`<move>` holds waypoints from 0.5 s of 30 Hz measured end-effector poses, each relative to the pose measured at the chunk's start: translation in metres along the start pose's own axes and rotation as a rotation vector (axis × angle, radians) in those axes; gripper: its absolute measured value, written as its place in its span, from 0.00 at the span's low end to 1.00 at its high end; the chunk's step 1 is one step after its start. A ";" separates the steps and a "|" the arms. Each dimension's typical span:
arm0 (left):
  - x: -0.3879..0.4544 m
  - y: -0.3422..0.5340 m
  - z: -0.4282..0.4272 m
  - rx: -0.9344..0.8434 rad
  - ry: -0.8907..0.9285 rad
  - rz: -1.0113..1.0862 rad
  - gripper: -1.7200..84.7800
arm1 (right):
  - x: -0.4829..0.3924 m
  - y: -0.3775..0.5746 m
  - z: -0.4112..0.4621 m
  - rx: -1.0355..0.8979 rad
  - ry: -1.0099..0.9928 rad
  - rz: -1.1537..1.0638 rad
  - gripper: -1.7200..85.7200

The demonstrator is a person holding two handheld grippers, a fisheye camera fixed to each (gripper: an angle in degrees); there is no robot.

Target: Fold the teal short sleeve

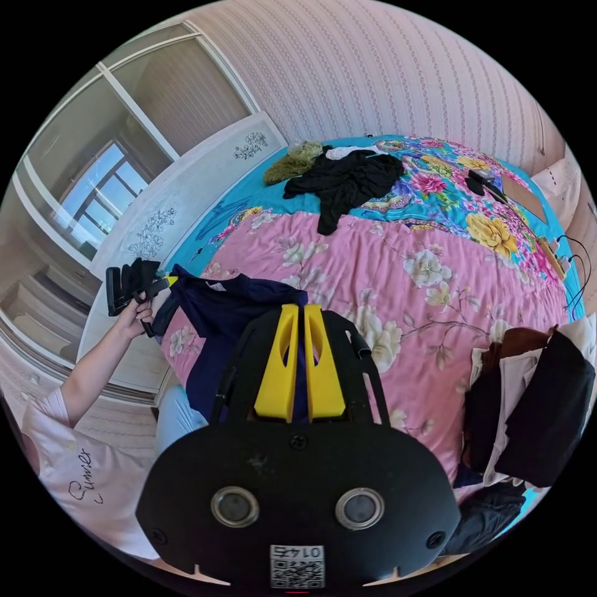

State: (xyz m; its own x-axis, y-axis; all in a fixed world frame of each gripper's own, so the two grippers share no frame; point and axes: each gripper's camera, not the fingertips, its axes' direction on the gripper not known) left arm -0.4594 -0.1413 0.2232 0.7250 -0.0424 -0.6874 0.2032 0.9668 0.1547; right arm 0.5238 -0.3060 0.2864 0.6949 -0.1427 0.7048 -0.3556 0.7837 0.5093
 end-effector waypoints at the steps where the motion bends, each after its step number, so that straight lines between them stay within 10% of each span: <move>1: 0.007 -0.008 -0.003 0.003 -0.007 0.006 0.01 | -0.005 -0.007 -0.011 -0.002 0.015 -0.007 0.03; 15: 0.059 -0.118 0.016 0.013 -0.171 0.088 0.01 | 0.001 -0.107 -0.065 -0.040 0.165 0.008 0.03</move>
State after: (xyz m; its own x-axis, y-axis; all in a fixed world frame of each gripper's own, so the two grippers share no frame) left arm -0.4300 -0.2622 0.1761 0.8416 -0.0012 -0.5401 0.1415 0.9655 0.2184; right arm 0.6032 -0.3509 0.2007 0.7868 -0.0375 0.6161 -0.3388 0.8080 0.4820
